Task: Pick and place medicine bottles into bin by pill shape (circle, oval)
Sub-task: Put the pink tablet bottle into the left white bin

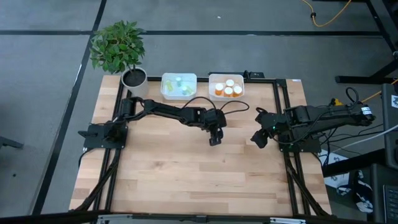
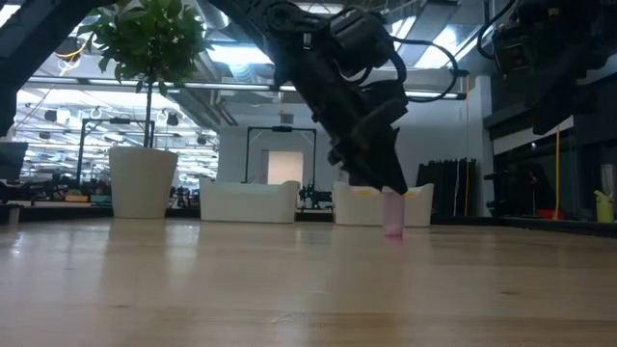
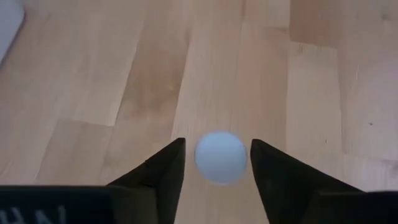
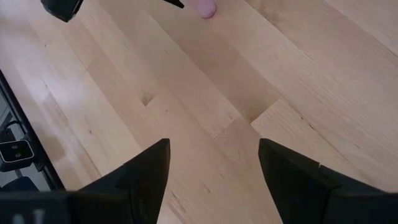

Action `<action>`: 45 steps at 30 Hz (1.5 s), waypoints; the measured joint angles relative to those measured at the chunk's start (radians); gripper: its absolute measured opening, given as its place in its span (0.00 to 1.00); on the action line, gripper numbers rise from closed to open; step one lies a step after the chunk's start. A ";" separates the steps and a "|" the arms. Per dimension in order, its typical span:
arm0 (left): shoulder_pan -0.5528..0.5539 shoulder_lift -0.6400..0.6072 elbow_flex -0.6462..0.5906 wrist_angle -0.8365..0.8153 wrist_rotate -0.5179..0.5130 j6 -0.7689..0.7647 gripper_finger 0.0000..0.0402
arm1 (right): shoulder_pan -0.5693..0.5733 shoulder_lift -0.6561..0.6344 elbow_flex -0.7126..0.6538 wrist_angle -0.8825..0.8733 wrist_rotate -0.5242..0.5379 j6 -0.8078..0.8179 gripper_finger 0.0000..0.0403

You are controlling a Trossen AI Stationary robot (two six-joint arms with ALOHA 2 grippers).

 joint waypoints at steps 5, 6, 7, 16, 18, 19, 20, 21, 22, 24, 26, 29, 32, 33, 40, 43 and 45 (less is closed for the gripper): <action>0.000 0.000 0.001 0.000 -0.019 -0.001 0.36 | 0.000 0.000 0.000 0.000 0.000 0.001 0.61; 0.000 0.000 0.001 -0.001 -0.027 -0.001 0.34 | 0.000 0.000 0.000 0.000 0.000 0.001 0.61; 0.001 -0.001 0.001 -0.003 -0.033 -0.002 0.32 | 0.000 0.000 0.000 0.000 0.000 0.001 0.61; 0.041 -0.050 0.012 -0.099 -0.020 -0.060 0.23 | 0.000 0.000 0.000 0.000 0.001 0.002 0.61; 0.062 -0.094 0.027 -0.154 -0.021 -0.077 0.22 | 0.000 0.001 0.000 0.000 0.001 0.002 0.61; 0.074 -0.118 0.039 -0.176 -0.024 -0.078 0.22 | 0.000 0.000 0.000 0.001 0.002 0.002 0.61; 0.089 -0.141 0.050 -0.199 -0.024 -0.078 0.22 | 0.000 0.001 0.000 0.001 0.001 0.002 0.61; 0.106 -0.167 0.056 -0.227 -0.024 -0.078 0.22 | 0.000 0.001 0.000 0.000 0.001 0.002 0.61; 0.124 -0.195 0.059 -0.252 -0.024 -0.079 0.22 | 0.000 0.000 0.000 0.002 0.002 0.003 0.61; 0.168 -0.249 0.060 -0.293 -0.024 -0.083 0.22 | 0.000 0.001 0.000 0.002 0.002 0.006 0.61; 0.217 -0.308 0.061 -0.343 -0.025 -0.088 0.22 | 0.000 0.001 0.000 0.003 0.002 0.006 0.61; 0.296 -0.379 0.062 -0.427 -0.025 -0.088 0.22 | 0.000 0.001 0.000 0.003 0.002 0.007 0.61; 0.373 -0.422 0.062 -0.504 -0.025 -0.081 0.22 | 0.000 0.001 0.000 0.004 0.002 0.009 0.61; 0.400 -0.432 0.062 -0.531 -0.024 -0.076 0.22 | 0.000 0.001 0.000 0.005 0.002 0.009 0.61; 0.540 -0.438 -0.026 -0.582 0.002 -0.093 0.23 | 0.000 0.001 0.000 0.008 0.016 0.009 0.61; 0.575 -0.437 -0.124 -0.535 0.004 -0.152 0.23 | 0.000 0.001 0.000 0.008 0.018 0.009 0.61; 0.586 -0.436 -0.190 -0.476 0.003 -0.194 0.23 | 0.000 0.001 0.000 0.008 0.018 0.010 0.61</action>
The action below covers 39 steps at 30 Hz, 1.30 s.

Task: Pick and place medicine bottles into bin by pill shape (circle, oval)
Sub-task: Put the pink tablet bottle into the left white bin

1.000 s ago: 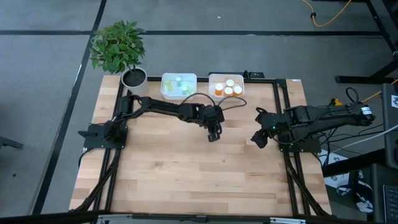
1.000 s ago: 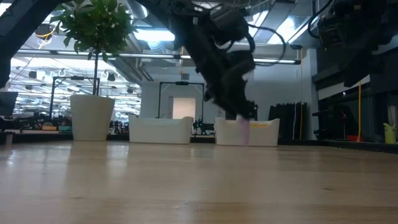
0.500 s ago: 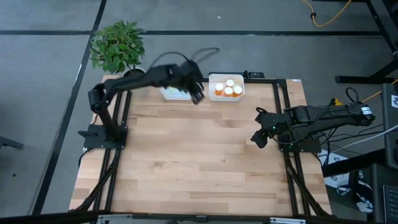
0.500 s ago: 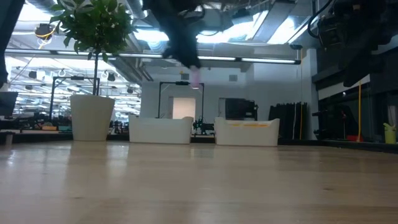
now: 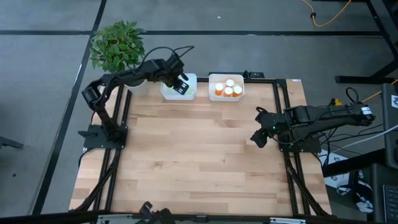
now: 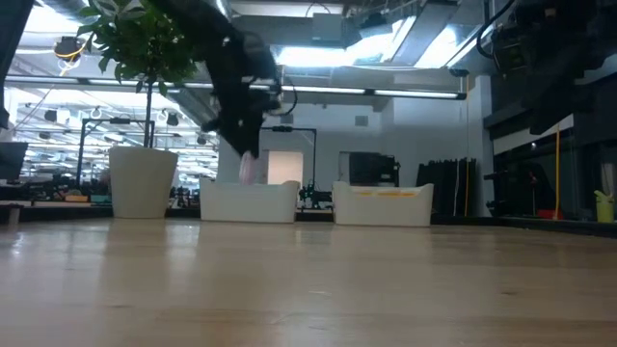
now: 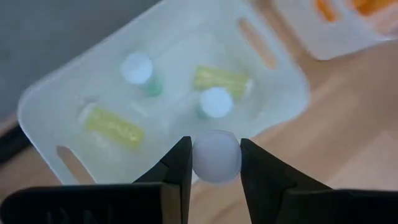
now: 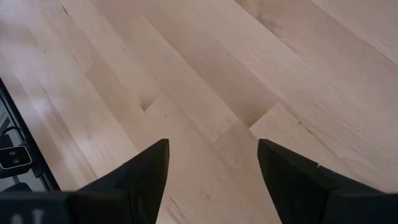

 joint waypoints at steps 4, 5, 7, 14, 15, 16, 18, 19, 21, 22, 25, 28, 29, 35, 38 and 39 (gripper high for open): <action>-0.002 0.001 -0.093 0.125 -0.053 -0.038 0.23 | 0.000 0.000 0.000 0.000 0.000 0.000 0.61; -0.004 0.001 -0.107 0.155 -0.078 -0.038 0.23 | 0.000 0.000 0.000 0.000 0.000 0.000 0.61; -0.003 0.001 -0.122 0.190 -0.124 -0.038 0.23 | 0.000 0.000 0.000 0.000 0.000 0.000 0.61; 0.009 0.001 -0.212 0.259 -0.164 -0.056 0.23 | 0.000 0.000 0.000 0.000 0.001 -0.001 0.61; 0.009 0.001 -0.233 0.299 -0.166 -0.068 0.23 | 0.000 0.000 0.000 0.000 0.001 -0.001 0.61; 0.009 0.001 -0.253 0.340 -0.167 -0.077 0.23 | 0.000 0.000 0.000 0.000 0.002 -0.003 0.61; 0.009 0.001 -0.276 0.402 -0.169 -0.100 0.23 | 0.000 0.000 0.000 0.000 0.003 -0.004 0.61; 0.008 0.001 -0.278 0.420 -0.178 -0.101 0.23 | 0.000 0.000 0.000 0.000 0.003 -0.004 0.61; 0.003 0.001 -0.278 0.427 -0.234 -0.096 0.23 | 0.000 0.000 0.000 0.000 0.003 -0.004 0.61; 0.000 0.001 -0.278 0.423 -0.257 -0.090 0.23 | 0.000 0.000 0.000 -0.001 0.003 -0.004 0.61; -0.003 0.001 -0.279 0.428 -0.275 -0.070 0.23 | 0.000 0.000 0.000 -0.001 0.003 -0.005 0.61; -0.004 0.011 -0.279 0.430 -0.275 -0.070 0.23 | 0.000 0.000 0.000 -0.001 0.003 -0.006 0.61; -0.004 0.014 -0.279 0.426 -0.274 -0.071 0.23 | 0.000 0.000 0.000 -0.001 0.003 -0.007 0.61; -0.010 0.019 -0.279 0.428 -0.287 -0.075 0.23 | 0.000 0.000 0.000 -0.001 0.003 -0.008 0.61; -0.011 0.019 -0.279 0.427 -0.289 -0.075 0.23 | 0.000 0.000 0.000 -0.001 0.003 -0.008 0.61; -0.010 0.022 -0.279 0.428 -0.290 -0.076 0.23 | 0.000 0.000 0.000 -0.001 0.003 -0.008 0.61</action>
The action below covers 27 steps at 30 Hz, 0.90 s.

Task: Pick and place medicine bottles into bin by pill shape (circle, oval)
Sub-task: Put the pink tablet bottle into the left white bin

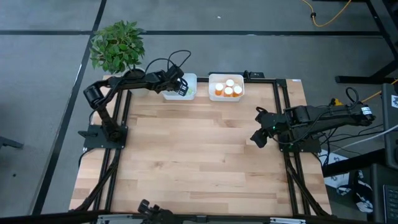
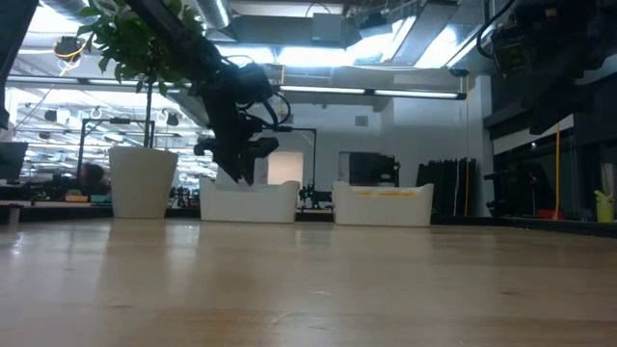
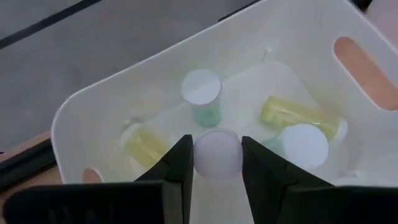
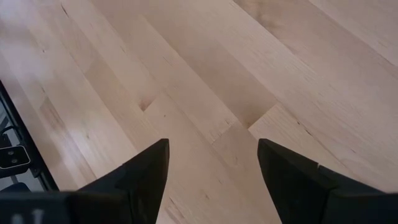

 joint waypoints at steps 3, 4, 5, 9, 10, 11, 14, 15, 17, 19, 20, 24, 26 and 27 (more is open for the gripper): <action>0.000 0.005 -0.001 -0.021 0.017 -0.023 0.23 | 0.000 0.000 0.000 0.000 0.000 0.000 0.61; -0.004 0.005 -0.001 -0.021 0.018 -0.025 0.23 | 0.000 0.000 0.000 0.000 0.000 0.000 0.61; -0.008 0.005 -0.001 -0.021 0.014 -0.025 0.23 | 0.000 0.000 0.000 0.000 0.000 -0.001 0.61; -0.029 0.005 -0.001 -0.024 0.003 -0.027 0.23 | 0.000 0.000 0.000 0.000 0.000 -0.003 0.61; -0.033 0.005 -0.001 -0.024 0.001 -0.027 0.23 | 0.000 0.000 0.000 0.000 0.003 -0.003 0.61; -0.038 0.007 -0.003 -0.019 -0.001 -0.027 0.23 | 0.000 0.000 0.000 0.000 0.011 -0.003 0.61; -0.044 0.013 -0.025 0.011 -0.006 -0.028 0.23 | 0.000 0.000 0.000 0.000 0.032 -0.003 0.61; -0.044 0.013 -0.034 0.013 -0.005 -0.031 0.23 | 0.000 0.000 0.000 0.000 0.032 -0.003 0.61; -0.044 0.013 -0.051 0.027 -0.007 -0.053 0.23 | 0.000 0.000 0.000 0.000 0.032 -0.004 0.61; -0.044 0.011 -0.063 0.035 -0.011 -0.071 0.23 | 0.000 0.000 0.000 0.000 0.032 -0.003 0.61; -0.044 0.011 -0.066 0.038 -0.011 -0.074 0.23 | 0.000 0.000 0.000 0.000 0.032 -0.003 0.61; -0.044 0.010 -0.076 0.065 -0.016 -0.073 0.23 | 0.000 0.000 0.000 0.000 0.033 -0.003 0.61; -0.044 0.010 -0.077 0.080 -0.016 -0.073 0.23 | 0.000 0.000 0.000 0.000 0.033 -0.002 0.61; -0.043 0.011 -0.077 0.083 -0.016 -0.075 0.23 | 0.000 0.000 0.000 0.000 0.033 -0.002 0.61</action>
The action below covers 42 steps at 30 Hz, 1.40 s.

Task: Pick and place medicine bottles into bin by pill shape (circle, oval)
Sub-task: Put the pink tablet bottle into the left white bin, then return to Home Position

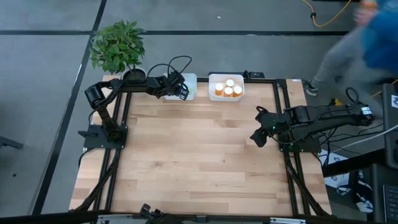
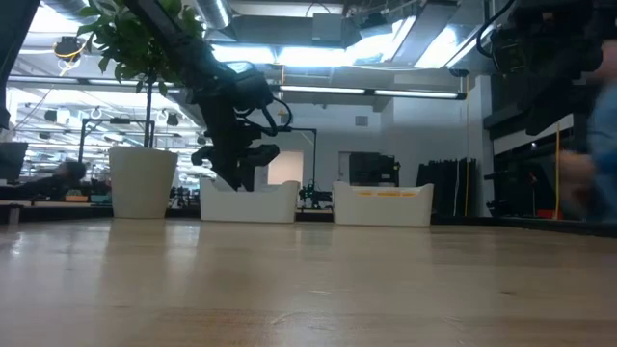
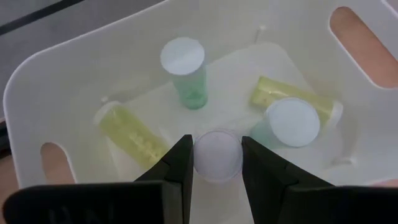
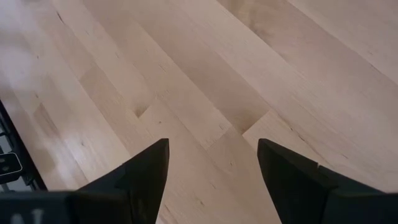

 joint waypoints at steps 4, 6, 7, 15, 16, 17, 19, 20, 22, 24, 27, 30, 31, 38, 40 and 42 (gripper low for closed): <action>0.000 0.000 0.000 -0.001 0.001 -0.001 0.24 | 0.000 0.000 0.000 0.000 0.000 0.001 0.61; 0.000 0.000 0.000 -0.001 0.005 -0.002 0.26 | 0.000 0.000 0.000 0.000 0.000 0.001 0.61; 0.000 0.001 0.000 -0.001 0.007 -0.002 0.28 | 0.000 0.000 0.000 0.000 0.000 0.001 0.61; -0.001 0.005 0.008 -0.008 0.028 -0.006 0.38 | 0.000 0.000 0.000 0.000 0.001 0.000 0.61; -0.001 0.005 0.015 -0.006 0.029 -0.005 0.39 | 0.000 0.000 0.000 0.000 0.001 0.000 0.61; -0.001 0.005 0.022 -0.006 0.032 -0.004 0.39 | 0.000 0.000 0.000 0.000 0.001 0.000 0.61; 0.000 0.005 0.041 -0.006 0.041 -0.003 0.39 | 0.000 0.000 0.000 0.000 0.001 0.000 0.61; 0.000 0.005 0.053 -0.006 0.045 0.002 0.39 | 0.000 0.000 0.000 0.000 0.001 0.001 0.61; -0.001 0.005 0.080 -0.012 0.047 0.004 0.39 | 0.000 0.000 0.000 0.000 0.001 0.002 0.61; -0.001 0.004 0.098 -0.015 0.047 0.009 0.39 | 0.000 0.000 0.000 0.000 0.000 0.002 0.61; -0.001 0.004 0.134 -0.038 0.048 0.028 0.39 | 0.000 0.000 0.000 0.000 0.000 0.002 0.61; -0.007 0.003 0.180 -0.093 0.087 0.029 0.38 | 0.000 0.000 0.000 0.000 0.000 0.002 0.61; -0.010 0.003 0.202 -0.127 0.123 0.027 0.38 | 0.000 0.000 0.000 0.000 0.001 0.002 0.61; -0.070 0.001 0.453 -0.522 0.558 -0.098 0.38 | 0.000 0.000 0.000 0.000 0.001 -0.010 0.61; -0.109 -0.008 0.535 -0.633 0.625 -0.074 0.38 | 0.000 0.000 0.000 0.000 0.001 -0.017 0.61; -0.141 -0.009 0.617 -0.748 0.668 -0.042 0.39 | 0.000 0.000 0.000 0.001 0.001 -0.015 0.61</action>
